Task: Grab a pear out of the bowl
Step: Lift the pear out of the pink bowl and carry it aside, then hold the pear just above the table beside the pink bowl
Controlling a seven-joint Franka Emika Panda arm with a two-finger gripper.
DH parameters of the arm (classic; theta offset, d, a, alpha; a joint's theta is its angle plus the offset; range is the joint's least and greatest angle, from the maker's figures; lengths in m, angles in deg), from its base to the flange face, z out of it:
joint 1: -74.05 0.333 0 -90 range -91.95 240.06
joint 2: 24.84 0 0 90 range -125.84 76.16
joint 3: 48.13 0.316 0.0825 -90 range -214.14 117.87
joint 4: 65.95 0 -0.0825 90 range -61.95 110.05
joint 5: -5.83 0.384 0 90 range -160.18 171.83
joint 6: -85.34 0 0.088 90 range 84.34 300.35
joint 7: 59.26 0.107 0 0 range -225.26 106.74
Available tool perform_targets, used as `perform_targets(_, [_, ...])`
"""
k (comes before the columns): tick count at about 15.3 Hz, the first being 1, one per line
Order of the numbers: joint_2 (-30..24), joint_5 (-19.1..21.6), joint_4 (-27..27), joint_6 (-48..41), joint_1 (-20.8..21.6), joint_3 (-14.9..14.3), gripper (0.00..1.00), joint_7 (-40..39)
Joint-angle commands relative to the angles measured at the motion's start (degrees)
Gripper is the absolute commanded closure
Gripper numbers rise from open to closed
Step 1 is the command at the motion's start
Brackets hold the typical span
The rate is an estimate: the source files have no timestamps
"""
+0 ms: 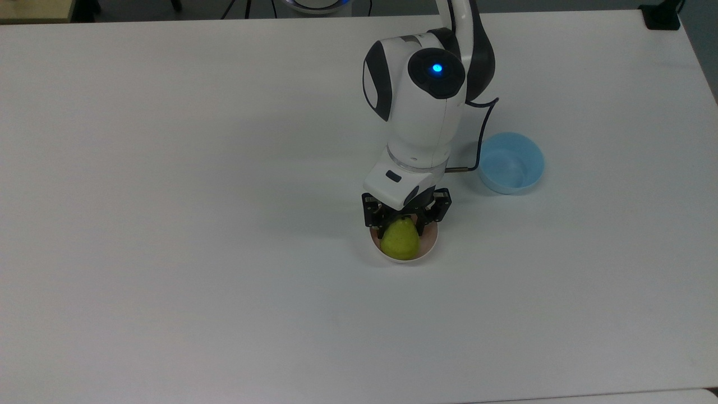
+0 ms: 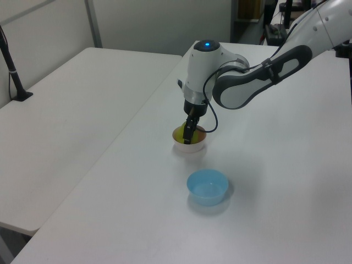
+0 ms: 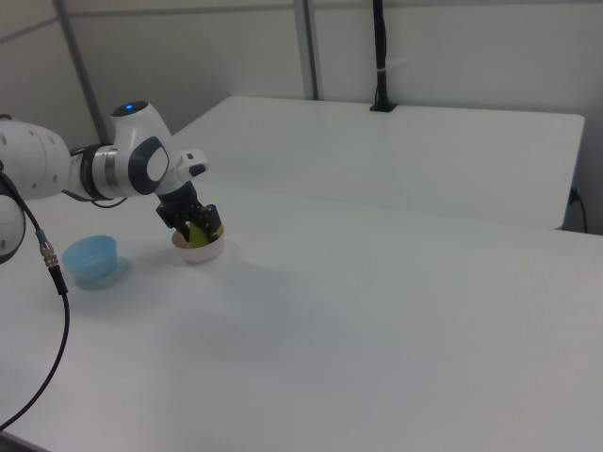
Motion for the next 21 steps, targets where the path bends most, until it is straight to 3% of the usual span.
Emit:
perform_targets(1, [-3.2, -0.6, 0.1, 0.4, 0.3, -0.8, 0.57, 0.9])
perform_targets(6, [-8.6, -0.5, 1.3, -2.2, -0.1, -0.6, 0.57, 0.8])
perform_targets(10, [-13.0, -0.6, 5.0, -3.1, -2.9, 0.7, 0.57, 0.8])
perform_targets(17, [-13.8, -1.0, 5.9, -9.9, -14.0, 0.6, 0.55, -6.8])
perform_targets(21, [-11.3, -2.1, 6.6, -9.8, -16.1, 0.6, 0.54, -7.4])
